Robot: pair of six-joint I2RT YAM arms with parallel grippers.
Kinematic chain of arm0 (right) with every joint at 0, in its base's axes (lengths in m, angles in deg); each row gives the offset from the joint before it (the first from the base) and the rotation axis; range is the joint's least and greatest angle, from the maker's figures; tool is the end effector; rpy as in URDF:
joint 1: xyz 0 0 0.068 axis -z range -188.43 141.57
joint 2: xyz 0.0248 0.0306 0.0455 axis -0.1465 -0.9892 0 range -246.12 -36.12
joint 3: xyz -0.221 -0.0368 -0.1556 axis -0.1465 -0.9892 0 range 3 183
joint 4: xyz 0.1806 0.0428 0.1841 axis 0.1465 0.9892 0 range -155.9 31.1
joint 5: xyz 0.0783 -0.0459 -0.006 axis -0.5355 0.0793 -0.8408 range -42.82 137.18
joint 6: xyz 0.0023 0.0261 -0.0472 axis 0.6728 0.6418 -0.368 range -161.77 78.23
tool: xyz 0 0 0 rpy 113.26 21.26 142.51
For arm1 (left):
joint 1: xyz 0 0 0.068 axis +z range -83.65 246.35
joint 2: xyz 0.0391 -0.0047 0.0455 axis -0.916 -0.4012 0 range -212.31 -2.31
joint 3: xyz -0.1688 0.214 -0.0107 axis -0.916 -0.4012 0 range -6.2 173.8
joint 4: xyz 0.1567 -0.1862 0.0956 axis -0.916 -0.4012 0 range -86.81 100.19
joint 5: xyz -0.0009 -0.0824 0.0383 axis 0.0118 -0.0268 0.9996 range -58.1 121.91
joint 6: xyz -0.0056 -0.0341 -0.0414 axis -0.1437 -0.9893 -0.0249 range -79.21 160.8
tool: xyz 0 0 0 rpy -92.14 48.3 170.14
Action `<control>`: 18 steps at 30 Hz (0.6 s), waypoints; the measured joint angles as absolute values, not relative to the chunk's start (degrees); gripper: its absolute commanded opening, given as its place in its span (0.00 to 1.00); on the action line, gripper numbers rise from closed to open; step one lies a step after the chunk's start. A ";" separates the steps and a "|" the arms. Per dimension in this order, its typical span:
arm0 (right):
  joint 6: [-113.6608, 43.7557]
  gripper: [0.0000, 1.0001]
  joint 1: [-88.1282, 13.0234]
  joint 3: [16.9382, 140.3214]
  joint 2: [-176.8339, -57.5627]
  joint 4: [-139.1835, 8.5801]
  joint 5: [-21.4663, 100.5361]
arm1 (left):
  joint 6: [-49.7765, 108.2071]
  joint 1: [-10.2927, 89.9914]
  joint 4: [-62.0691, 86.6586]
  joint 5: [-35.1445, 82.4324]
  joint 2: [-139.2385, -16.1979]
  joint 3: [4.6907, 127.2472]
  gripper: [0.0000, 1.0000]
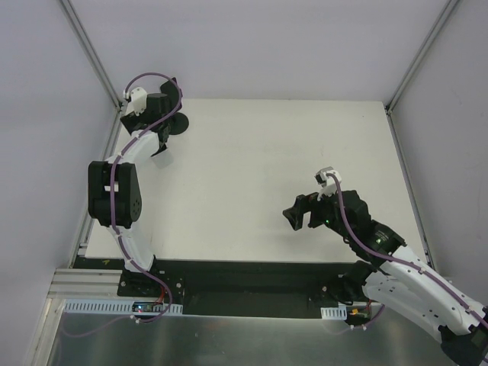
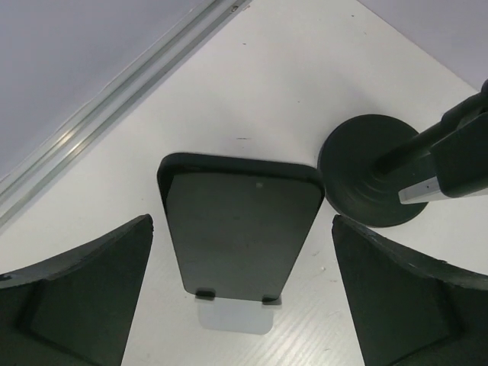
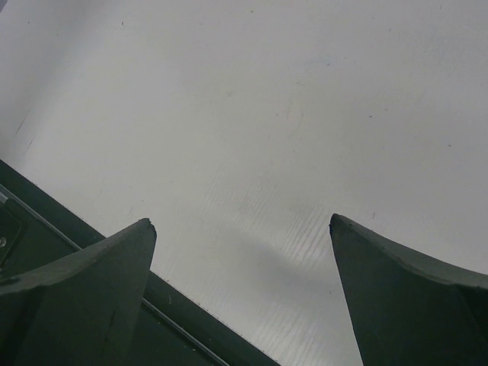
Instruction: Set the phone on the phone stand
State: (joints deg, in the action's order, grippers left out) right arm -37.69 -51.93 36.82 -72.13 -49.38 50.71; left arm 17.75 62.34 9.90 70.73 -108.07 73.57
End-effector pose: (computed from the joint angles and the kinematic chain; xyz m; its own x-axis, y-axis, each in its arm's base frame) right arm 0.1157 0.1068 0.2841 -0.2779 -0.1659 -0.9462 -0.6266 0.7779 0.0476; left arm 0.4298 -0.0076 0.2691 -0.2082 -0.2911 -0.9337 -0.6388 0.7634 -0.0955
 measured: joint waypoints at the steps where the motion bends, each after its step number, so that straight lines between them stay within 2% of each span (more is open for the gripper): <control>1: -37.65 1.00 -51.89 36.82 -72.10 -49.38 50.66 | 17.40 62.34 9.90 70.54 -108.07 73.57 0.99; 7: -36.73 1.00 -51.84 36.82 -71.49 -49.27 49.96 | 14.56 62.36 5.76 67.83 -106.93 73.50 0.99; 10: -36.45 1.00 -51.84 37.10 -70.49 -47.40 50.68 | 10.08 63.12 0.15 63.30 -102.62 72.47 0.99; 12: -36.53 1.00 -51.82 38.11 -69.48 -44.05 52.54 | 5.38 64.70 -3.85 57.05 -95.74 69.20 0.99; 13: -36.71 0.97 -51.82 38.90 -68.76 -41.84 53.72 | 2.64 65.92 -4.55 53.71 -90.49 65.87 0.99; 18: -38.72 0.97 -51.78 47.42 -62.68 -29.45 59.16 | -3.41 69.77 -8.25 36.51 -63.33 54.86 0.99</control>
State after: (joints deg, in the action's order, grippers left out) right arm -38.72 -51.78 47.42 -62.68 -29.45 59.16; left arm -3.41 69.77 -8.25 36.51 -63.33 54.86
